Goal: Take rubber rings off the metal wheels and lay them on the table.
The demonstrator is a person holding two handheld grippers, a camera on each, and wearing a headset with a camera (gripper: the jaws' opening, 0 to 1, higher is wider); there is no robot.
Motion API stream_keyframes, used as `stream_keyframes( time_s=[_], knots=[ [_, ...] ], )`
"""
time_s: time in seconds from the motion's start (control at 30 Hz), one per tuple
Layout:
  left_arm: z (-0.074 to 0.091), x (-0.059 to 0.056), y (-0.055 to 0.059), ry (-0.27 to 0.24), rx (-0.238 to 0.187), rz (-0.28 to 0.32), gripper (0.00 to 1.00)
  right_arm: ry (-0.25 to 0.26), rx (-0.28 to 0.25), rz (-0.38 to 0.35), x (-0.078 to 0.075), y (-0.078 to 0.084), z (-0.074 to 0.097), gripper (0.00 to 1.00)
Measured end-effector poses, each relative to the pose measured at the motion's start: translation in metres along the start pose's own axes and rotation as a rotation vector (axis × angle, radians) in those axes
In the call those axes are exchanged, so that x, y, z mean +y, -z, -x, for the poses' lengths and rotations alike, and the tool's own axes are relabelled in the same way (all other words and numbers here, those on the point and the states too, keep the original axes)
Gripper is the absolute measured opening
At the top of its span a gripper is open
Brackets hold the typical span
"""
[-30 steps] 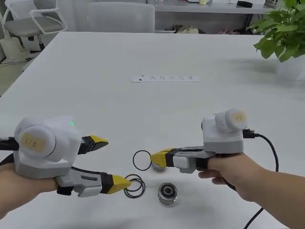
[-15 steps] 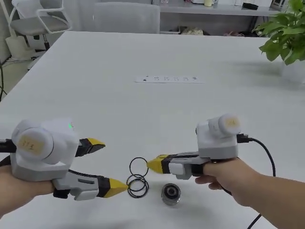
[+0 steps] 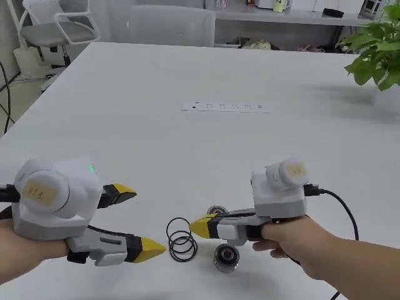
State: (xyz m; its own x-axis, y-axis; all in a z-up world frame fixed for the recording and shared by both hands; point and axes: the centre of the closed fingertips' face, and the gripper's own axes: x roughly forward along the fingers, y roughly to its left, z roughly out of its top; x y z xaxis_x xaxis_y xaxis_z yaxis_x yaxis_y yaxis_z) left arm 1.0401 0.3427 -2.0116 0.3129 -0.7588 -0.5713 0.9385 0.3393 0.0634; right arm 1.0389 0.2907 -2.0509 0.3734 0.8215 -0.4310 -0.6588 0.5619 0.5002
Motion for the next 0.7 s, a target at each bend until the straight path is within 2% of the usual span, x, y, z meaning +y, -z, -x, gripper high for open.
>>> stream_keyframes(
  time_s=[0.4, 0.7],
  knots=[
    [-0.0022, 0.0003, 0.0018, 0.005, 0.008, -0.003, 0.65, -0.003, 0.020, 0.014, 0.0016, 0.0053, -0.0021, 0.00],
    [-0.0014, 0.0001, 0.0017, 0.005, 0.010, -0.004, 0.65, 0.007, 0.029, 0.025, 0.0011, 0.0079, -0.0024, 0.11]
  ],
)
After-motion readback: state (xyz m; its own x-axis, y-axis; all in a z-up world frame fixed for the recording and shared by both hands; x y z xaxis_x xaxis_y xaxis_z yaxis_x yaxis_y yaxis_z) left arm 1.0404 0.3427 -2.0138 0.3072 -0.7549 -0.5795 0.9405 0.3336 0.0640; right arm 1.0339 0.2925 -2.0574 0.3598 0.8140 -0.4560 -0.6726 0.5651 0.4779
